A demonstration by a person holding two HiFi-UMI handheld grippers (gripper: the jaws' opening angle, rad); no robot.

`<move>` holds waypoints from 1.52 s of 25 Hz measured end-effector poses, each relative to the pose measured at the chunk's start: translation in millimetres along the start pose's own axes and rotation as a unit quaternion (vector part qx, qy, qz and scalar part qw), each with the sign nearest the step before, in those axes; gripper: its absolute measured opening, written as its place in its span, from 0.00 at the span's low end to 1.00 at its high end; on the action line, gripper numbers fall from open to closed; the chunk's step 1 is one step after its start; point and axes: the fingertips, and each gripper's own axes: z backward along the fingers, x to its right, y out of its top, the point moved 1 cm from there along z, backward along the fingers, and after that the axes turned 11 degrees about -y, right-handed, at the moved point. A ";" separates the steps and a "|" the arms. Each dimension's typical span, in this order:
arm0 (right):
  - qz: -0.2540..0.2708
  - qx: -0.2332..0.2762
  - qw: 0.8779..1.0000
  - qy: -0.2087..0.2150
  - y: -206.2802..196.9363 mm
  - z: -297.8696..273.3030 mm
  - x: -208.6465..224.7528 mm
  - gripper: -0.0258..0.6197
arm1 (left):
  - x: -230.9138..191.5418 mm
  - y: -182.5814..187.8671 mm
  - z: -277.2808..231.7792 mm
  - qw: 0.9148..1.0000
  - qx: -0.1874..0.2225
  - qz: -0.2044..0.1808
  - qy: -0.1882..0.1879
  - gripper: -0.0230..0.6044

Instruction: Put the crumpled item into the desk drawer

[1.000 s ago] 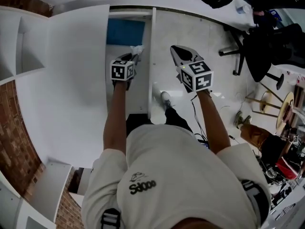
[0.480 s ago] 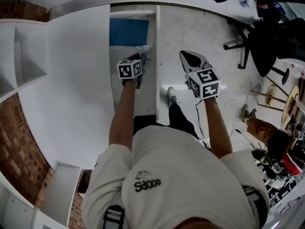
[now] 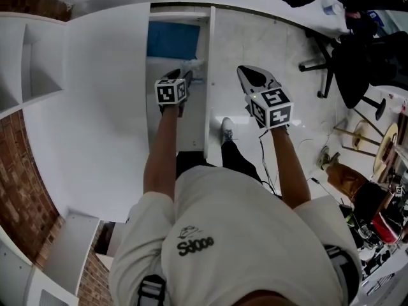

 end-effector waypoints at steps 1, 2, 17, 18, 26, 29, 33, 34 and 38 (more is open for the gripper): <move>0.006 0.004 1.000 0.005 2.2 1.6 -1.4 0.05 | 0.0 2.9 5.4 1.000 0.006 -0.003 0.005 0.36; 0.014 0.007 1.000 0.009 4.3 3.7 -2.7 0.05 | 0.8 6.0 11.6 1.000 0.011 -0.006 0.011 0.36; 0.102 0.112 0.986 0.066 69.3 78.6 -4.0 0.05 | 59.2 49.1 163.4 0.968 0.182 -0.098 0.141 0.07; 0.107 0.122 0.984 0.068 75.9 85.9 -3.5 0.05 | 66.2 50.9 173.9 0.965 0.187 -0.109 0.149 0.07; 0.143 0.197 0.966 0.091 112.1 144.7 -7.4 0.05 | 138.9 67.8 265.4 0.932 0.231 -0.194 0.200 0.07; 0.158 0.220 0.958 0.095 120.6 166.0 -12.8 0.05 | 167.7 69.4 299.1 0.917 0.251 -0.216 0.221 0.07; 0.170 0.256 0.946 0.105 127.0 203.1 -22.1 0.05 | 207.7 61.4 341.4 0.896 0.285 -0.230 0.251 0.07; 0.172 0.262 0.943 0.111 127.4 212.1 -24.5 0.05 | 217.4 58.0 350.9 0.892 0.292 -0.233 0.256 0.07; 0.194 0.278 0.933 0.120 122.5 241.8 -31.8 0.05 | 252.7 39.4 381.2 0.877 0.310 -0.240 0.279 0.07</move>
